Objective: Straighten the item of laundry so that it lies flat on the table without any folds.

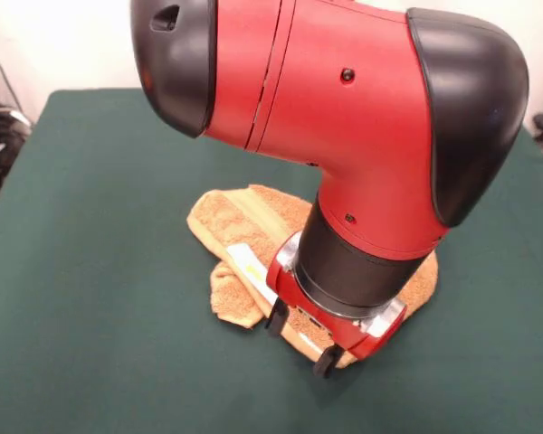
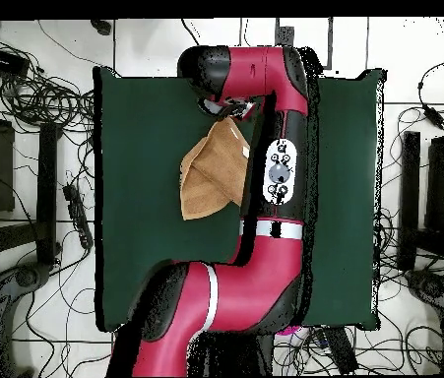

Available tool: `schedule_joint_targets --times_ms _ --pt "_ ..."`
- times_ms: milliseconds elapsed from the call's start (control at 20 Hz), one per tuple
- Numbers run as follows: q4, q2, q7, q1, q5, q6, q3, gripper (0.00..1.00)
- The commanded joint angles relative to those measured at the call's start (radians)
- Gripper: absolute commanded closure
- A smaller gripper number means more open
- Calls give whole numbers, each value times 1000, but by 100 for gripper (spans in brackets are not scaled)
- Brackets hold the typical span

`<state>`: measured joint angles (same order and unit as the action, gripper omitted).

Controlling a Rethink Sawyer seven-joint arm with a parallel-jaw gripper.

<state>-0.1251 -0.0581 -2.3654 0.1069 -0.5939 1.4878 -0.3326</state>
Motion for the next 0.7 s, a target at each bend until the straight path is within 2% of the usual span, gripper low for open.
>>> schedule_joint_targets --times_ms 50,150,300,500,700 --pt "-91 60 -499 -2 20 74 12 0" --pt "-55 58 -510 5 12 169 -41 0" --pt "-82 65 -540 19 52 235 -53 0" --pt "-137 18 -567 14 80 153 -31 0" --pt "-127 -30 -589 -1 87 89 -57 0"
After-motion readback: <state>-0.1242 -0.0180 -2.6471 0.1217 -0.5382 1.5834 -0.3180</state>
